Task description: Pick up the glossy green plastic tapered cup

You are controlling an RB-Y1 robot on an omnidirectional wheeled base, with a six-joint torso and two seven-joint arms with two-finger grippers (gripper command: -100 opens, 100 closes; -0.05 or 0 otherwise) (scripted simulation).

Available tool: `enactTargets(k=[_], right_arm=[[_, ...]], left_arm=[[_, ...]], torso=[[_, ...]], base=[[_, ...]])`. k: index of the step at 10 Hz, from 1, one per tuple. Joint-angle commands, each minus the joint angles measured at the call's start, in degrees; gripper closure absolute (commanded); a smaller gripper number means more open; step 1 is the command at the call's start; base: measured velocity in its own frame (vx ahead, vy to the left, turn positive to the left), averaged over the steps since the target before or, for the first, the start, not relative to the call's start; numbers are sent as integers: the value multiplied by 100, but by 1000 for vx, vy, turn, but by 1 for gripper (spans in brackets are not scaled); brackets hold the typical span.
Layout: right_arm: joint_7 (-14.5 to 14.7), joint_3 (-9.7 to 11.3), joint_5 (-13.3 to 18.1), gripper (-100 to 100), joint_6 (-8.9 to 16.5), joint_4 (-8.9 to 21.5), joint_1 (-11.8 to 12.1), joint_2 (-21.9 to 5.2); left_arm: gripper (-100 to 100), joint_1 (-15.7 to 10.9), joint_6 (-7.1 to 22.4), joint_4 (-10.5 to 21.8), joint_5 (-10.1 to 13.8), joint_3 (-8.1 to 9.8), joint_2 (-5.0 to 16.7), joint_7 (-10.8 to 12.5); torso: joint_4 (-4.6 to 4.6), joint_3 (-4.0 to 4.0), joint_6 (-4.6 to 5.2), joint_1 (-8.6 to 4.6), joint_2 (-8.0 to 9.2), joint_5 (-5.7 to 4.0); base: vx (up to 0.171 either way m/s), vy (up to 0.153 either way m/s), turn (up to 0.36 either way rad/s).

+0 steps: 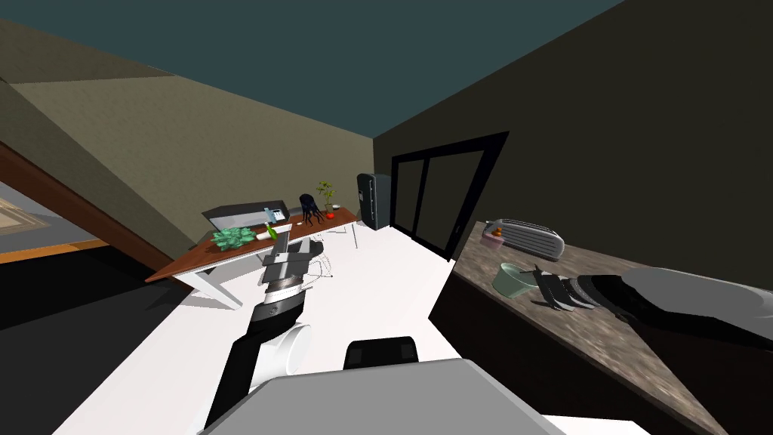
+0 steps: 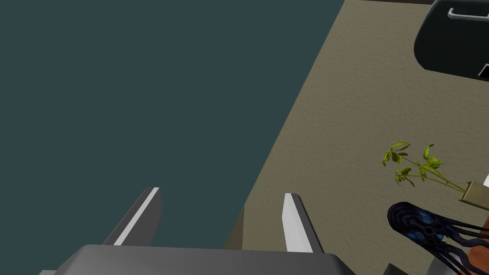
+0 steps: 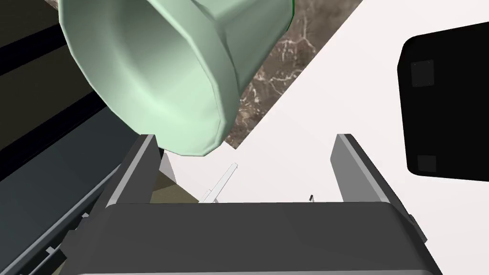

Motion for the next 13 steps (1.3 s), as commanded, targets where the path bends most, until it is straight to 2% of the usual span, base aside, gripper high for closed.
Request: enactTargets(k=[1, 4, 5, 6, 7, 8, 9, 10, 11, 12, 13], right_arm=[[55, 64, 117, -100, -52, 199, 100, -261], [194, 244, 329, -100, -162, 520, 354, -605], [194, 338, 329, -100, -162, 520, 177, -605], [194, 244, 329, -100, -162, 520, 313, -605], [210, 288, 355, -100, -183, 548, 400, -626], [218, 325, 368, -100, -199, 555, 433, -624], [230, 345, 338, -100, -211, 583, 352, -637], [229, 345, 342, 0, -212, 581, 362, -636], [479, 306, 363, -100, -324, 746, 298, -493], [633, 267, 385, -100, -436, 912, 236, -349], [730, 267, 385, -100, -436, 912, 236, -349]], left_arm=[[0, 0, 0, 0, 0, 0, 0, 0], [0, 0, 0, 0, 0, 0, 0, 0], [0, 0, 0, 0, 0, 0, 0, 0], [0, 0, 0, 0, 0, 0, 0, 0], [0, 0, 0, 0, 0, 0, 0, 0], [0, 0, 0, 0, 0, 0, 0, 0], [0, 0, 0, 0, 0, 0, 0, 0], [0, 0, 0, 0, 0, 0, 0, 0], [0, 0, 0, 0, 0, 0, 0, 0], [0, 0, 0, 0, 0, 0, 0, 0], [0, 1, 0, 0, 0, 0, 0, 0]], torso=[[0, 0, 0, 0, 0, 0], [-2, -5, 0, -1, -8, -1], [-3, -8, -1, -1, -13, -2], [-1, -3, 2, -6, -4, -1], [2, 6, 3, -10, 11, -3], [4, 11, 3, -13, 18, -4], [5, 12, 4, -14, 20, -5], [5, 12, 3, -12, 21, -4], [6, 13, 3, -11, 23, -4], [4, 7, 6, -10, 9, -4], [-1, -5, 5, 0, -11, -3]], base=[[56, 25, 72], [77, 25, 60], [55, 8, 29], [13, -6, -11], [3, -7, 12], [9, -7, 18], [0, 0, 0], [0, 0, 0], [58, 5, -34], [127, 37, -74], [103, 41, -36]])
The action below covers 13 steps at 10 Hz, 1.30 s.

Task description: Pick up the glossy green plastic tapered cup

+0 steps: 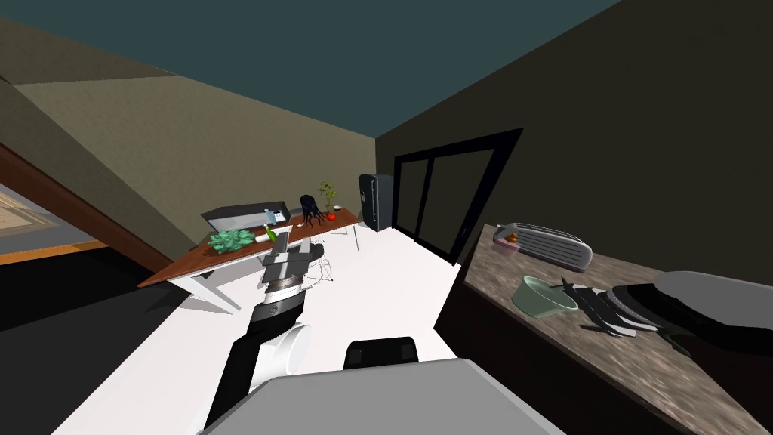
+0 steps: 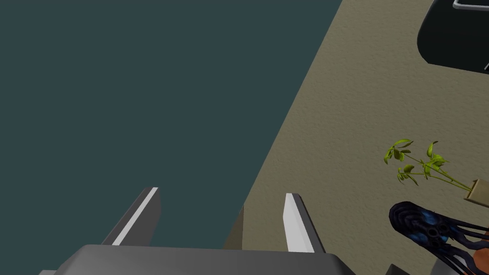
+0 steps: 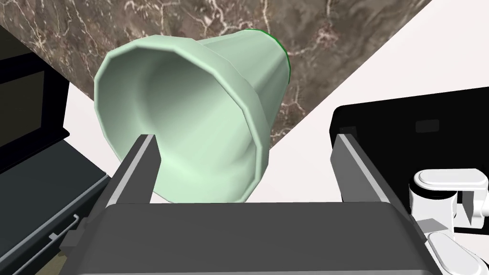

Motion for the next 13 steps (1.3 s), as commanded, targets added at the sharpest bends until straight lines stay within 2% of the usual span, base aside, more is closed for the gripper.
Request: enactTargets(k=[1, 2, 3, 4, 5, 6, 8, 9, 10, 11, 12, 13], right_arm=[[286, 50, -2, -100, -156, 255, -179, 163], [380, 50, -2, -100, -156, 255, -179, 163], [580, 11, 20, -100, -268, 420, -241, 306], [630, 11, 20, -100, -268, 420, -241, 306], [851, -27, 42, -100, -380, 586, -303, 449], [881, -27, 42, -100, -380, 586, -303, 449], [1287, -105, 86, -100, -604, 916, -428, 736], [1382, -105, 86, -100, -604, 916, -428, 736], [1582, -144, 108, -100, -716, 1082, -491, 879], [1633, -144, 108, -100, -716, 1082, -491, 879], [1847, -182, 130, -100, -828, 1247, -553, 1023], [1883, -182, 130, -100, -828, 1247, -553, 1023]], left_arm=[[0, 0, 0, 0, 0, 0, 0, 0], [0, 0, 0, 0, 0, 0, 0, 0], [0, 0, 0, 0, 0, 0, 0, 0], [0, 0, 0, 0, 0, 0, 0, 0], [0, 0, 0, 0, 0, 0, 0, 0], [0, 0, 0, 0, 0, 0, 0, 0], [0, 0, 0, 0, 0, 0, 0, 0], [0, 1, 0, 0, 0, 0, 0, 0], [0, 0, 0, 0, 0, 0, 0, 0], [0, 0, 0, 0, 0, 0, 0, 0], [0, 0, 0, 0, 0, 0, 0, 0], [0, 0, 0, 0, 0, 0, 0, 0]], torso=[[0, 0, 0, 0, 0, 0], [0, 0, 2, -1, -1, -1], [1, 4, 0, -5, 7, -1], [2, 5, 2, -9, 8, -2], [2, 6, 0, -8, 10, -2], [3, 6, 3, -5, 10, -2], [2, 3, 2, -6, 4, -2], [-2, -5, 2, -4, -11, -2], [-2, -5, -2, -2, -6, -1], [-1, -1, 0, -3, -2, -1], [1, 4, -1, -6, 9, -1], [2, 5, 1, -6, 9, -2]], base=[[98, 37, -31], [71, 24, -21], [74, 14, -39], [70, 19, -25], [73, 31, -41], [69, 26, -28], [123, 30, -52], [112, 36, -28], [94, 35, -35], [63, 25, -25], [73, 27, -36], [67, 19, -27]])
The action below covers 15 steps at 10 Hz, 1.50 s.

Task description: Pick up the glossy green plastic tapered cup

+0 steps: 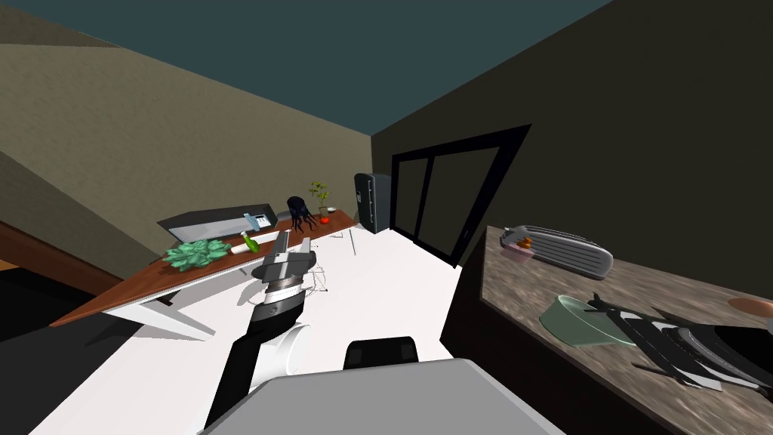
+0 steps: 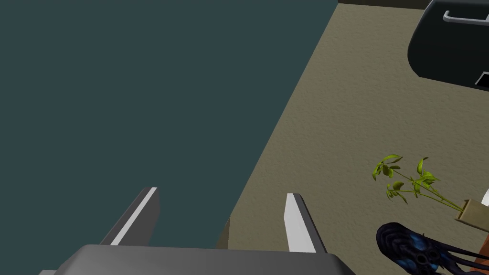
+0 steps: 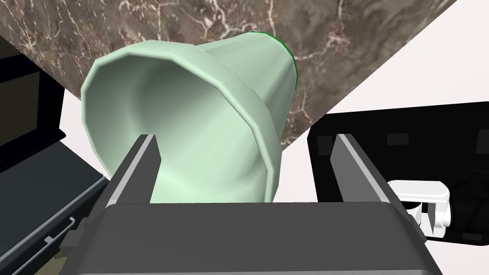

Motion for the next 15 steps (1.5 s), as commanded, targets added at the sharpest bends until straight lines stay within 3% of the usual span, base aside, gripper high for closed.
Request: enactTargets(k=[1, 2, 3, 7, 8, 9, 11, 15], right_arm=[[286, -109, 15, -100, -134, 155, 5, 155], [146, -68, 11, -100, -58, 66, 21, 97], [181, -76, 12, 100, -71, 74, 24, 109], [182, -72, 16, 100, -73, 72, 26, 106], [182, -71, 16, 0, -74, 71, 26, 107], [-105, -31, -29, 100, 90, -176, 130, -131], [-201, -31, -29, 100, 90, -176, 130, -131], [-915, 85, -95, 100, 426, -672, 317, -561]], left_arm=[[0, 0, 0, 0, 0, 0, 0, 0], [0, 0, 0, 0, 0, 0, 0, 0], [0, 0, 0, 0, 0, 0, 0, 0], [0, -1, 0, 0, 0, 0, 0, 0], [0, -1, 0, 0, 0, 0, 0, 0], [0, -1, 0, 0, 0, 0, 0, 0], [0, -2, 0, 0, 0, 0, 0, 0], [0, -2, 0, 1, 0, 0, 0, 0]], torso=[[0, 0, 0, 0, 0, 0], [1, 1, 2, 2, 0, -1], [2, 5, -1, 0, 9, 0], [8, 16, 1, -7, 25, -1], [9, 17, 1, -6, 26, 1], [9, 17, 1, -4, 27, 3], [18, 37, -1, -14, 61, 4], [19, 38, 1, -2, 59, 12]], base=[[70, 26, -33], [34, 17, -15], [5, 3, 3], [0, 1, 0], [0, 0, 0], [-96, -18, 59], [-92, -42, 43], [-91, -28, 37]])
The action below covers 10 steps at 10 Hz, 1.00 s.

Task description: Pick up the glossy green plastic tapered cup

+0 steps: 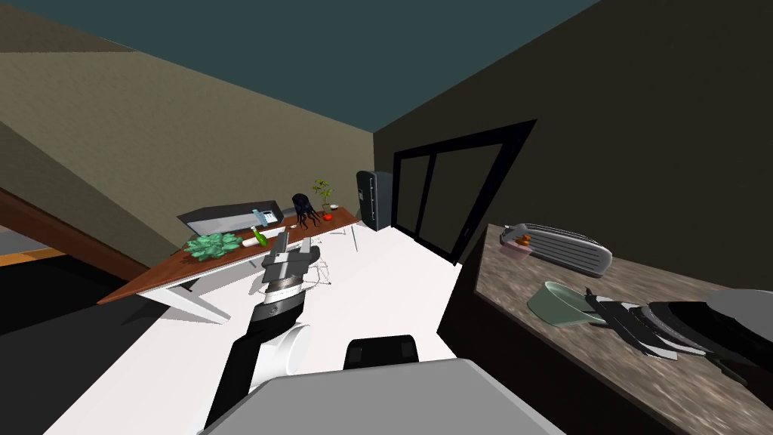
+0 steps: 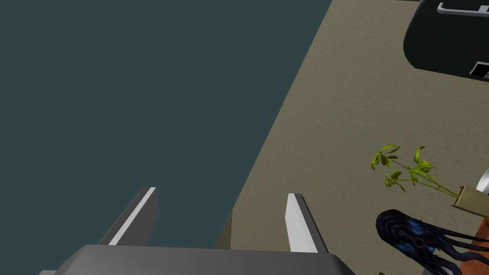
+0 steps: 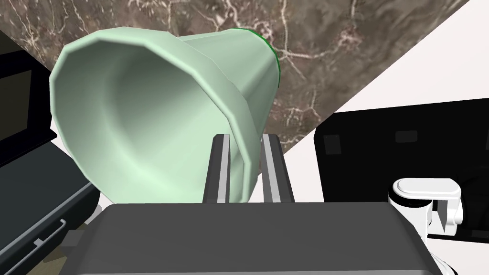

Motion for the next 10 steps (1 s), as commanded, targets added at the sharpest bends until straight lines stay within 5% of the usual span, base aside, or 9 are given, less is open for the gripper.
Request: enactTargets(k=[1, 9, 10], right_arm=[[-286, 80, -33, 100, 167, -221, 62, -204], [-1394, 235, -121, 100, 615, -882, 312, -778], [-1260, 276, -114, 100, 563, -802, 238, -718]], left_arm=[[0, 0, 0, 0, 0, 0, 0, 0], [0, 1, 0, 0, 0, 0, 0, 0], [0, 0, 0, 0, 0, 0, 0, 0]], torso=[[0, 0, 0, 0, 0, 0], [6, 3, 6, 16, -2, 12], [5, 2, 1, 17, -2, 13]], base=[[-152, -57, 67], [-80, -24, 31], [-39, -14, 23]])
